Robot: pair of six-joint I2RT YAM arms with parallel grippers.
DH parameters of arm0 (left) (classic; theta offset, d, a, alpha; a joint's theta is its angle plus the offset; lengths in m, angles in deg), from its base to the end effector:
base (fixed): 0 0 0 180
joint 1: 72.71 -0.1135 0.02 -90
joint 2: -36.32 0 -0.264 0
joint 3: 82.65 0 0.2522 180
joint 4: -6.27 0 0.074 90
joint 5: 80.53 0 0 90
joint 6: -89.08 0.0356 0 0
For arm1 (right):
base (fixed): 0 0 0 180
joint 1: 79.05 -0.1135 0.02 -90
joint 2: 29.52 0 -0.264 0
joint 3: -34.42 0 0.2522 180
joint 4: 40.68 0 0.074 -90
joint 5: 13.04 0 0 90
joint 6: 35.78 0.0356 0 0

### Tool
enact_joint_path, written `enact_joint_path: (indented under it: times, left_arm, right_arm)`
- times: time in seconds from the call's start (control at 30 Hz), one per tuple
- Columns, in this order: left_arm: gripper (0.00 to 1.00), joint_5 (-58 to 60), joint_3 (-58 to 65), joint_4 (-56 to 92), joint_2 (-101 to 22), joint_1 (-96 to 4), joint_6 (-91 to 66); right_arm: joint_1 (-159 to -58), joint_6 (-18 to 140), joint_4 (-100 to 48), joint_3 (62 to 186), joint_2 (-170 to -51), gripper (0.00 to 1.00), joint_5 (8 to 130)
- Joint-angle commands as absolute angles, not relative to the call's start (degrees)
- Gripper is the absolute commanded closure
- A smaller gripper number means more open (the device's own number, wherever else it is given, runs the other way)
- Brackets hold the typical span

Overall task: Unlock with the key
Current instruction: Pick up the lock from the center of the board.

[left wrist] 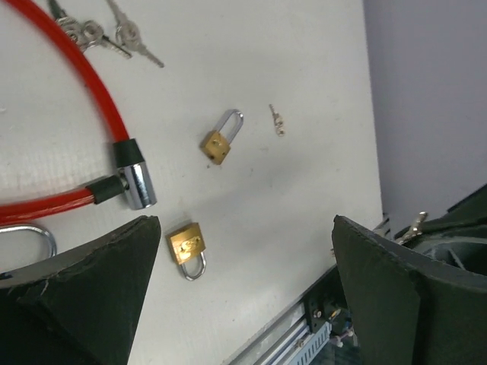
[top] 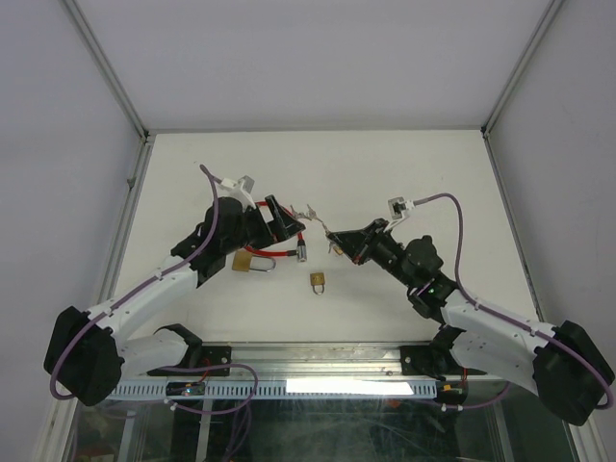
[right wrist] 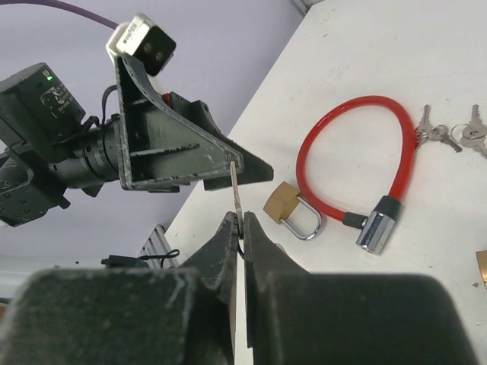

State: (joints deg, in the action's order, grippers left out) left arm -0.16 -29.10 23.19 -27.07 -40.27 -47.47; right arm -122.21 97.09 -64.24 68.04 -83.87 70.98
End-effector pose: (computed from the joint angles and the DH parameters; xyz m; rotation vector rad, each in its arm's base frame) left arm 0.2058 -0.1379 0.2573 -0.1563 2.1872 -0.9999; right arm 0.1516 0.1472 0.2442 -0.0954 1.6616 1.2546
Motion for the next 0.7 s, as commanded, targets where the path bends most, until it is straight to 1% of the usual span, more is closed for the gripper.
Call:
enact_joint_path:
  times: [0.0, 0.13, 0.37, 0.47, 0.67]
  left_arm:
    - [0.01, 5.5, -24.4, 30.9, -28.1, -39.0, -44.9]
    - [0.01, 9.3, -21.1, 37.2, -30.7, -38.2, -43.5]
    - [0.01, 15.6, -12.9, 47.7, -40.4, -34.9, -41.6]
    - [0.01, 18.8, -8.9, 51.3, -44.9, -33.2, -41.4]
    - [0.02, 23.9, 0.6, 58.2, -57.8, -30.5, -39.8]
  right_arm:
    - [-122.7, 95.3, -63.4, 68.2, -81.6, 1.00, 74.6]
    - [-122.9, 94.7, -61.8, 67.5, -81.2, 1.00, 76.6]
    - [-123.0, 92.0, -58.4, 65.8, -78.0, 1.00, 79.4]
    - [-123.0, 91.2, -57.4, 64.6, -76.6, 1.00, 80.5]
    - [-123.0, 90.3, -55.5, 63.2, -74.6, 1.00, 81.7]
